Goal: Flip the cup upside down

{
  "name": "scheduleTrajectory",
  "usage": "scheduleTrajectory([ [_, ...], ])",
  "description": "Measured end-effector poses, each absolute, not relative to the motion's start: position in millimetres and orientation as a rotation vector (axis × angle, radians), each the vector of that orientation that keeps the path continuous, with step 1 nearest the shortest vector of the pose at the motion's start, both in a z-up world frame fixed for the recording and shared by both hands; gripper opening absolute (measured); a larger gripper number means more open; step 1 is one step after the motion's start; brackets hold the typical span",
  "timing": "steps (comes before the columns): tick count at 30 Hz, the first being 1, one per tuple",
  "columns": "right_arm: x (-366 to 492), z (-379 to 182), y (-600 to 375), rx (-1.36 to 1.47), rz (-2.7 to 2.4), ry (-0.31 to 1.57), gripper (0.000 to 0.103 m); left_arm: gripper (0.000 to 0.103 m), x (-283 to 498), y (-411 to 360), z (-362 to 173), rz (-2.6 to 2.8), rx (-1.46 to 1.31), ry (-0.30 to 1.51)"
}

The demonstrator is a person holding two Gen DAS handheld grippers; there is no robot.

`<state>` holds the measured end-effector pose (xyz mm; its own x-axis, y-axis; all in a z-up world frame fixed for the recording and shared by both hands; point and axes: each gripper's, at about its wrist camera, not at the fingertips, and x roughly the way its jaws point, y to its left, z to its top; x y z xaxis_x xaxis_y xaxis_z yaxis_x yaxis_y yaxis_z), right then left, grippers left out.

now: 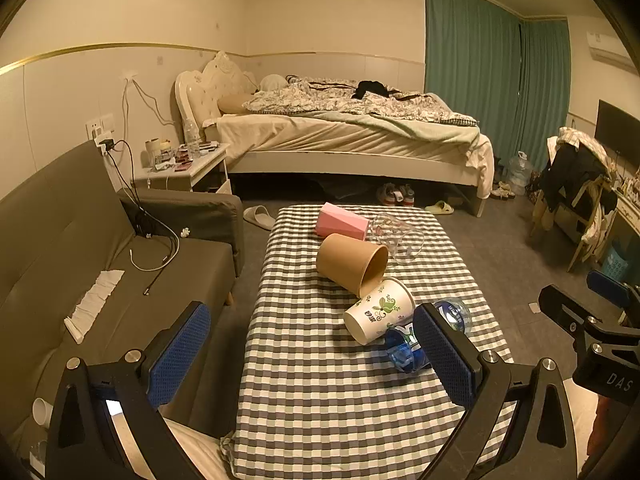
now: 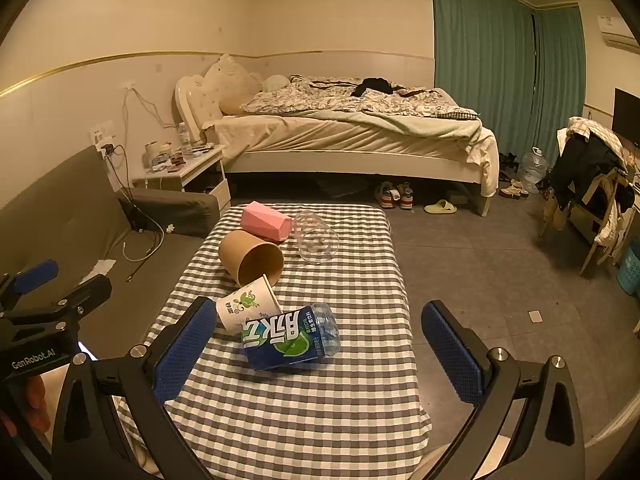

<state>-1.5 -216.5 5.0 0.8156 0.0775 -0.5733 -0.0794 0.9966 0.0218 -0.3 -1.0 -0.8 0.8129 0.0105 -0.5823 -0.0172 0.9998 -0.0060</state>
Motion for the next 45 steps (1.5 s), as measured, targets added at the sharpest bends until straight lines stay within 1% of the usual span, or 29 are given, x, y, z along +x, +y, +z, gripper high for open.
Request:
scheduleTrajectory([
  [32, -2, 5, -214, 0.002, 0.093, 0.620, 0.103, 0.103, 0, -2, -3, 0.013, -0.010, 0.626],
  [45, -2, 1, -213, 0.005, 0.100, 0.629, 0.103, 0.103, -1, -3, -12, 0.016, -0.011, 0.632],
])
